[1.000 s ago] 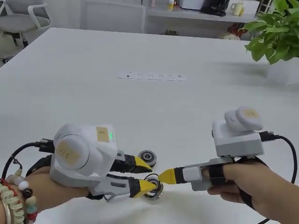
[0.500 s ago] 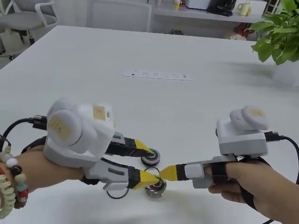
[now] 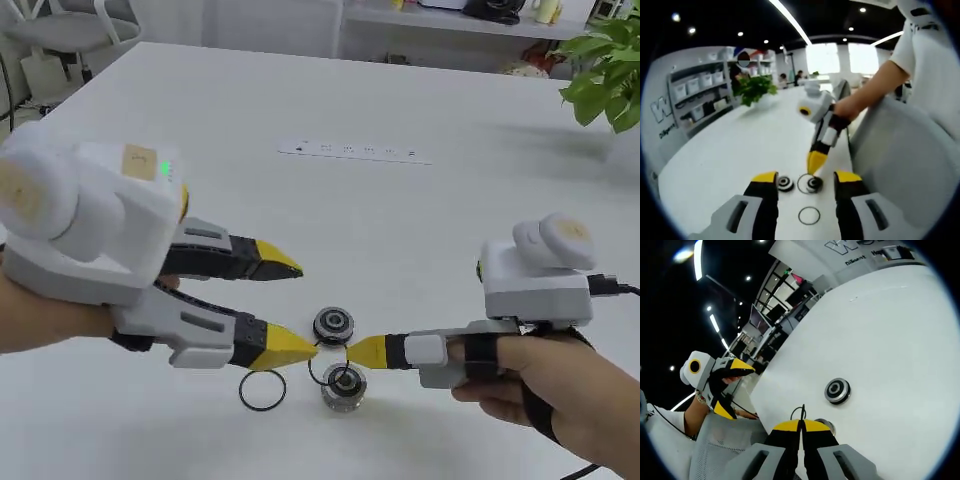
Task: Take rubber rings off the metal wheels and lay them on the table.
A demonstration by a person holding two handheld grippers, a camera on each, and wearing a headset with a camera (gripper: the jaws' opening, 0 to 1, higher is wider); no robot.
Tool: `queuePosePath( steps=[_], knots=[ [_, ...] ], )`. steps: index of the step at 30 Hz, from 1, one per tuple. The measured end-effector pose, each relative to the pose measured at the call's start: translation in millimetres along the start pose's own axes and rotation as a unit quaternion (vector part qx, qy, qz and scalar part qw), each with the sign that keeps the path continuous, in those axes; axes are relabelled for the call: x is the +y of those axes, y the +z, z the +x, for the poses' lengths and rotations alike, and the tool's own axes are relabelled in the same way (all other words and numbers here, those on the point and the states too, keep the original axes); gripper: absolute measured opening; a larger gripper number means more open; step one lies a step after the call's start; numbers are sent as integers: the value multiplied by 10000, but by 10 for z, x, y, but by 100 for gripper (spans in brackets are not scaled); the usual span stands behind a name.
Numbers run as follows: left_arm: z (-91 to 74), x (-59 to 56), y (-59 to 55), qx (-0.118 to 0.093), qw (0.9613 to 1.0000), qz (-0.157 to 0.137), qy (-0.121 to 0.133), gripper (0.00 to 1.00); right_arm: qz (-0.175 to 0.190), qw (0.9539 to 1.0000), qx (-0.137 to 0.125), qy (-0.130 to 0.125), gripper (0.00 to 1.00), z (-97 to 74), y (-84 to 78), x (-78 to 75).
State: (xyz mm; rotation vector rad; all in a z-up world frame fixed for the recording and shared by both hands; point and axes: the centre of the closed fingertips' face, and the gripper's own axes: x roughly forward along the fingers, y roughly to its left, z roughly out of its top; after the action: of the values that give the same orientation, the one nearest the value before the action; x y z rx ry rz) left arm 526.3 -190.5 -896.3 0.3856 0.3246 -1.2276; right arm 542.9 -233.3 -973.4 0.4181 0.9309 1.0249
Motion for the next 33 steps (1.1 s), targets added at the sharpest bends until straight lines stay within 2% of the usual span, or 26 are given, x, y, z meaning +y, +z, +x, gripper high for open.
queuePosePath(
  steps=[3,8,15,22,26,33],
  knots=[
    [-112,5,-14,21,10000,-1,91,47,24,10000,-54,5,0,-5,16,-10],
    [-311,11,-107,119,9994,-11,312,50,26,9999,-103,-6,0,-14,35,5],
    [-555,6,-279,65,9972,-363,657,52,46,9999,-96,11,0,-2,18,50],
    [-668,-68,-442,76,9946,-620,826,56,8,10000,-21,57,0,49,-11,117],
    [-688,-105,-509,-13,9924,-843,897,63,-41,9999,25,113,0,82,-28,176],
    [-694,-172,-623,-2,9889,-1085,1019,71,-133,9997,89,197,0,123,-51,237]
  ],
)
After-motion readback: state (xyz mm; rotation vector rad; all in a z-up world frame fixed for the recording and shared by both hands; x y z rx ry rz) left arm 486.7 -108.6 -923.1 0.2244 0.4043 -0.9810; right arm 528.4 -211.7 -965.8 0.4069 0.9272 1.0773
